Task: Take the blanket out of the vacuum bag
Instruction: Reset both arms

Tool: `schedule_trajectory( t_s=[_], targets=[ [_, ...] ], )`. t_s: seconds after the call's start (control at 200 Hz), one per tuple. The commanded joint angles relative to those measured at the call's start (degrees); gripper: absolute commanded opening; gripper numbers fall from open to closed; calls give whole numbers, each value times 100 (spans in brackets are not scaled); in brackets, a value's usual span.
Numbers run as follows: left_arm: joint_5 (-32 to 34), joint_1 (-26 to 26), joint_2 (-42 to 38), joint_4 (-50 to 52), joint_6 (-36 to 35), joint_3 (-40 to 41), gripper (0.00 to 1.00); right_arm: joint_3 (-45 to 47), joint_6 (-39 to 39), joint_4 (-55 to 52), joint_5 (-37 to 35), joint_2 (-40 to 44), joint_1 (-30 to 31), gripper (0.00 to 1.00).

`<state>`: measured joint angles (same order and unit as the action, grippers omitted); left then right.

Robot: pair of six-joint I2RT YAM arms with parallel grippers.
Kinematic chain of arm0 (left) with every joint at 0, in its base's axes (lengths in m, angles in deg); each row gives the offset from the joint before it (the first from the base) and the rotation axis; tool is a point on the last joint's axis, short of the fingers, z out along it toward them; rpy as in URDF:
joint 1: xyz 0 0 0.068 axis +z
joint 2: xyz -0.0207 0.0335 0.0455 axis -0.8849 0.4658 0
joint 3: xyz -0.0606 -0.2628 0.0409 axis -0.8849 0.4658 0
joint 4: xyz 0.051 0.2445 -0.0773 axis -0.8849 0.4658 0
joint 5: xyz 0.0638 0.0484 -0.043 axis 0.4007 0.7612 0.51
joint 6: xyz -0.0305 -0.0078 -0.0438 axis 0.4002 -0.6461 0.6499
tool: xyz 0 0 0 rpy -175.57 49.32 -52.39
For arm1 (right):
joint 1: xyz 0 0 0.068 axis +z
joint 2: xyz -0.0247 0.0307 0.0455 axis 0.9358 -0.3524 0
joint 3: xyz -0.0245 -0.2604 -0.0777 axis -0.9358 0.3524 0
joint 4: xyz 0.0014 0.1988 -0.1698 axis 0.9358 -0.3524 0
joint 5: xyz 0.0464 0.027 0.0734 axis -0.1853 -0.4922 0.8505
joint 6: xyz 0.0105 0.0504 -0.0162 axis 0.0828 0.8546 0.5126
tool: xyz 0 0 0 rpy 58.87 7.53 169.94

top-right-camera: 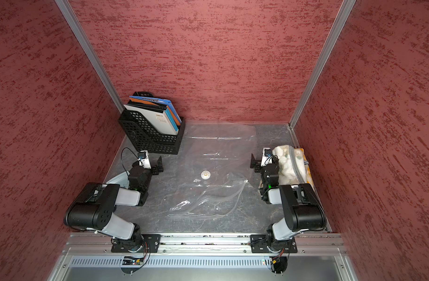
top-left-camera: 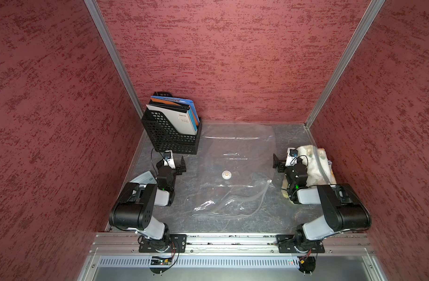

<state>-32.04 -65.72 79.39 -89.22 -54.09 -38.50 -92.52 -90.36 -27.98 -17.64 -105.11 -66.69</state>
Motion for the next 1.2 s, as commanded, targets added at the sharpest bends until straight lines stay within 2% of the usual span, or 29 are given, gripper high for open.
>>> schedule_trajectory(
  t_s=[0.0,0.1,0.245,1.192],
  targets=[
    [-73,40,-27,-18,-65,-82,100,-259,196,-764,-207,-38,-92,99],
    [-159,103,-31,280,-8,-233,100,-239,199,-735,-204,-40,-92,99],
    [-682,369,-57,892,149,-526,100,-244,200,-730,-197,-37,-92,99],
    [-728,390,-57,929,156,-539,99,-260,135,-760,-229,-29,-48,99]
  ],
)
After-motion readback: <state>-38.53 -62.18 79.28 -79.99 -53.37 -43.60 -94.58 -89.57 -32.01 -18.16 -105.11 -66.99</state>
